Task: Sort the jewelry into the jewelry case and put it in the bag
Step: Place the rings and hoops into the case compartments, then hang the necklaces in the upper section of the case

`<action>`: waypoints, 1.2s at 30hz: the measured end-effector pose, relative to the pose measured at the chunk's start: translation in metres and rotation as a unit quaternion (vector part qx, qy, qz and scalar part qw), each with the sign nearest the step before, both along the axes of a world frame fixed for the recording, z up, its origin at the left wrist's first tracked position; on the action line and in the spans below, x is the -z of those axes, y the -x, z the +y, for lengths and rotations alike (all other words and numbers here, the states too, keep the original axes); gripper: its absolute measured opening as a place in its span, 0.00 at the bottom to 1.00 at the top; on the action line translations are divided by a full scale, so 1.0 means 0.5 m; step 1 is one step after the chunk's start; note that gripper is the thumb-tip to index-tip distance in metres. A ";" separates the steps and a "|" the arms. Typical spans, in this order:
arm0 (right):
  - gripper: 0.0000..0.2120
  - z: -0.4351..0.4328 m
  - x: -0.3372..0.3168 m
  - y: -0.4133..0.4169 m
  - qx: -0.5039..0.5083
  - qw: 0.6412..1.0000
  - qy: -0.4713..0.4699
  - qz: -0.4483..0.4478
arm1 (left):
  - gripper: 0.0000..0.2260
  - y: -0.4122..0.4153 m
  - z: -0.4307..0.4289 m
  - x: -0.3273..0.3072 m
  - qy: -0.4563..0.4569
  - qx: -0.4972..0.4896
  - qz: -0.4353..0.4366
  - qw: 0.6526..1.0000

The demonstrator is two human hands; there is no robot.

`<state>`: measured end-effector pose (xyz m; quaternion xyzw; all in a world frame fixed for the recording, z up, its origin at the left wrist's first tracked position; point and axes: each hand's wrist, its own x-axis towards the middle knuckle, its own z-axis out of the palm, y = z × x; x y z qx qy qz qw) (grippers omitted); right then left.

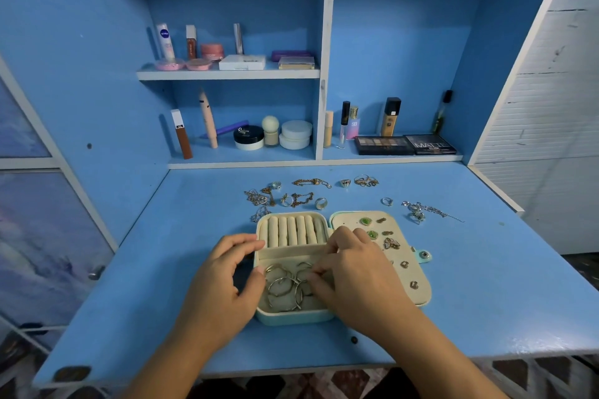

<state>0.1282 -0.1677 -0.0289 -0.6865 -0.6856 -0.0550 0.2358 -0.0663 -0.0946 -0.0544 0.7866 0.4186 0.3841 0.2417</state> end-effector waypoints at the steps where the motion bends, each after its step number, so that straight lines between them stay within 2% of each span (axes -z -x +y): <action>1: 0.12 -0.002 0.000 0.001 -0.008 1.000 -0.001 0.001 | 0.16 0.000 0.000 0.001 0.004 0.001 -0.005 1.000; 5: 0.16 -0.020 0.000 -0.008 -0.032 0.998 -0.006 0.050 | 0.17 0.000 -0.002 0.001 -0.003 -0.002 -0.006 1.000; 10: 0.12 -0.033 -0.016 -0.084 0.061 0.990 -0.047 0.119 | 0.18 0.002 -0.001 0.001 -0.004 0.004 0.000 1.000; 16: 0.19 0.001 -0.062 -0.194 0.183 0.962 0.111 0.168 | 0.17 0.001 0.000 0.005 -0.004 0.000 -0.001 1.000; 19: 0.23 0.017 -0.069 -0.203 0.203 0.946 0.178 0.182 | 0.17 0.002 0.000 0.004 -0.003 0.000 -0.001 1.000; 22: 0.22 0.024 -0.060 -0.200 0.204 0.935 0.197 0.211 | 0.17 0.002 0.002 0.005 -0.001 0.001 0.000 1.000; 28: 0.20 0.029 -0.056 -0.189 0.232 0.925 0.164 0.251 | 0.17 0.003 0.003 0.006 0.001 0.004 0.001 1.000; 32: 0.16 0.020 -0.098 -0.172 0.224 0.922 0.090 0.302 | 0.17 0.003 0.000 0.004 0.002 0.004 0.002 1.000; 36: 0.13 -0.001 -0.159 -0.130 0.118 0.902 0.052 0.412 | 0.21 0.004 0.000 0.002 0.005 0.011 0.001 1.000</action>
